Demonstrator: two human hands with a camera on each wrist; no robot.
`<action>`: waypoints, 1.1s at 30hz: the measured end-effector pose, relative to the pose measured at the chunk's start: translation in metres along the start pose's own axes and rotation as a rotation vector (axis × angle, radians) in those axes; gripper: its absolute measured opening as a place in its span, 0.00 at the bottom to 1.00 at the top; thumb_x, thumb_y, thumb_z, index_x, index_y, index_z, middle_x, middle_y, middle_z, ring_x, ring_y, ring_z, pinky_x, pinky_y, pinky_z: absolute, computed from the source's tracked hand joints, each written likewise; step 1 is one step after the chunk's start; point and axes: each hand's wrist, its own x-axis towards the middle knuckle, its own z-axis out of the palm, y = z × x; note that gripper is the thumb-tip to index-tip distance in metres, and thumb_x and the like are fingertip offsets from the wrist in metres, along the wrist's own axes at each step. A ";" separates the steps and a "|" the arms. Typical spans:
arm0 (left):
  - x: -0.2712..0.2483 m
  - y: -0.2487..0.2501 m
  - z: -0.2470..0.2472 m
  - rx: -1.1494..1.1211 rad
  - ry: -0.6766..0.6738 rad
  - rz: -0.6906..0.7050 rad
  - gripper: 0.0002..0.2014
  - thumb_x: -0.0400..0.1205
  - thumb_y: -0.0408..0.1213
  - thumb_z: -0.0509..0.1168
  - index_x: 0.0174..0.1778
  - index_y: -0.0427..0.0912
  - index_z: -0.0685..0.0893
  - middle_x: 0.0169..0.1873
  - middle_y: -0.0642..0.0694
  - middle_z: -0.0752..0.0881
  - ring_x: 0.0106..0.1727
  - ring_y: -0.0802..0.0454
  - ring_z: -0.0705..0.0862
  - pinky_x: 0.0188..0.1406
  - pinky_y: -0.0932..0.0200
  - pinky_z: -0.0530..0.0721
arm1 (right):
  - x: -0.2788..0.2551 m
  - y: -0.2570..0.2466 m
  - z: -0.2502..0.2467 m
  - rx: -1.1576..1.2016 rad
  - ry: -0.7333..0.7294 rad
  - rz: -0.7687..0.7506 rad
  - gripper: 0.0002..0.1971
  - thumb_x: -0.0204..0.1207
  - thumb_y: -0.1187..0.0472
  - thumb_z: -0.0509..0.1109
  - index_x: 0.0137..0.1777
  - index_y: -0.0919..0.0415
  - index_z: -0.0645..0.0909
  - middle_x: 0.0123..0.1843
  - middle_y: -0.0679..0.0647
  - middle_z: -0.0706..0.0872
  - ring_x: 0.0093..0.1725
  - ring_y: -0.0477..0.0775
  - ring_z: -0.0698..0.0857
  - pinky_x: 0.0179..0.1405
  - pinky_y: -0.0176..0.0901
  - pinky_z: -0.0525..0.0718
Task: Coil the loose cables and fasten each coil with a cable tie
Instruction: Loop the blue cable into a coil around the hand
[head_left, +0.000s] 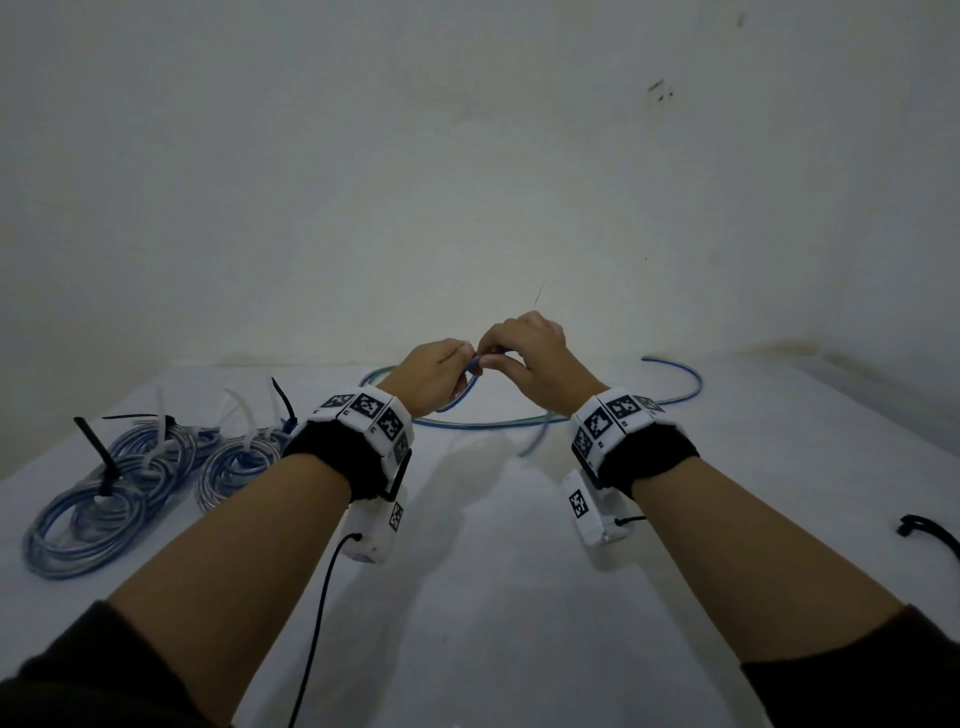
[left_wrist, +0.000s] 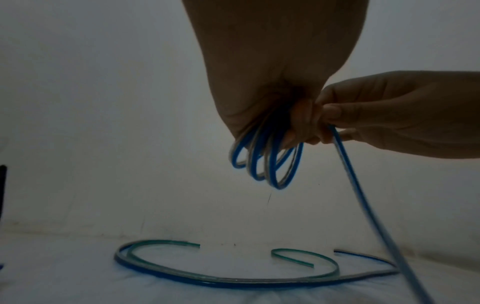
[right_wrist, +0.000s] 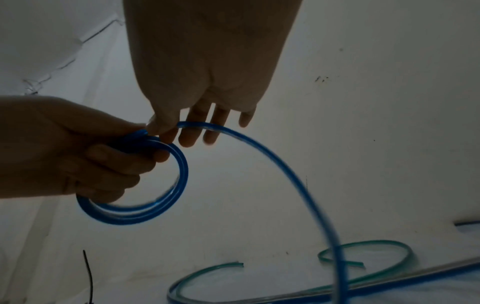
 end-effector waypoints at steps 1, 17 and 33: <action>0.000 -0.001 0.000 -0.049 0.007 -0.016 0.19 0.88 0.41 0.50 0.37 0.39 0.80 0.19 0.53 0.73 0.18 0.60 0.68 0.25 0.62 0.67 | 0.001 -0.002 -0.001 0.068 -0.007 -0.004 0.09 0.77 0.53 0.63 0.47 0.57 0.81 0.41 0.49 0.85 0.47 0.55 0.80 0.56 0.59 0.75; -0.002 0.012 -0.026 -0.725 -0.001 -0.139 0.19 0.88 0.45 0.50 0.32 0.43 0.69 0.18 0.54 0.62 0.17 0.60 0.58 0.16 0.70 0.58 | -0.020 0.028 0.001 0.215 0.040 0.419 0.05 0.81 0.66 0.62 0.54 0.66 0.76 0.38 0.59 0.85 0.43 0.59 0.84 0.47 0.50 0.81; 0.005 0.009 -0.025 -1.135 0.137 -0.115 0.18 0.89 0.41 0.44 0.38 0.41 0.73 0.20 0.53 0.73 0.20 0.56 0.69 0.32 0.62 0.66 | -0.027 0.013 0.004 0.357 -0.164 0.267 0.16 0.76 0.74 0.63 0.57 0.57 0.82 0.45 0.42 0.85 0.40 0.49 0.88 0.45 0.40 0.87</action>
